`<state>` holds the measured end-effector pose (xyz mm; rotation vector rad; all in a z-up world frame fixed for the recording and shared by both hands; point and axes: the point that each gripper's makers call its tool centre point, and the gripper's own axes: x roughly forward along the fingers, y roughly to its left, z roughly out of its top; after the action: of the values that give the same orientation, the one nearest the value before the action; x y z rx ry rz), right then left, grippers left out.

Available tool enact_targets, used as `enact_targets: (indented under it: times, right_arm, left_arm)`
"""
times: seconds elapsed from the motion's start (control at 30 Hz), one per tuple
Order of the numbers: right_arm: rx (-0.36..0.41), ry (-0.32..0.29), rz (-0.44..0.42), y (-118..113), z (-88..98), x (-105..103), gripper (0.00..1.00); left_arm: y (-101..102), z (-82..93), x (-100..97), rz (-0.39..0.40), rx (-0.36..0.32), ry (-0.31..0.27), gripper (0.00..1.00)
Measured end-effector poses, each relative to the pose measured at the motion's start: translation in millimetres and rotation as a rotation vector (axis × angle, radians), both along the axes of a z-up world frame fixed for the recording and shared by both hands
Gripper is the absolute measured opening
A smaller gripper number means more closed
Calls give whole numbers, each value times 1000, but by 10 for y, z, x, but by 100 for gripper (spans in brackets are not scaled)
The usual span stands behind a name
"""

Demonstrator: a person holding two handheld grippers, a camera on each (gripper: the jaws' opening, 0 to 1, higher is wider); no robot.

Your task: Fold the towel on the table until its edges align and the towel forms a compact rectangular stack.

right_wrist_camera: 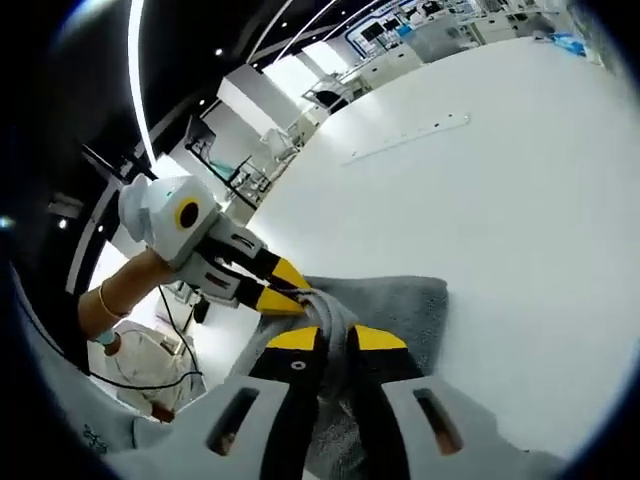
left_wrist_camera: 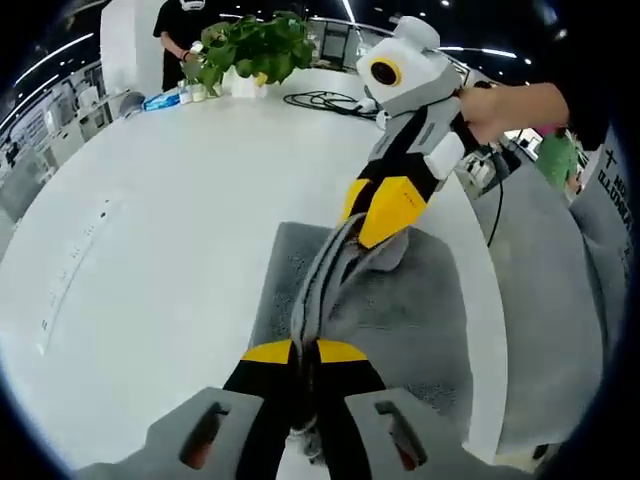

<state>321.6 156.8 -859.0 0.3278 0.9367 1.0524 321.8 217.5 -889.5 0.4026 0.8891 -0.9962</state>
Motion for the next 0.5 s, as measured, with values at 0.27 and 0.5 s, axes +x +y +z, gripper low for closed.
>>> enact_targets:
  times: [0.27,0.5]
  right_arm:
    - [11,-68,-112,-115,46,229,27]
    - [-27,-176,-132,-223,96,300,30]
  left_arm:
    - [86,15,171,119,-5,-64,13]
    - [127,217,276,196,-63,-152,15]
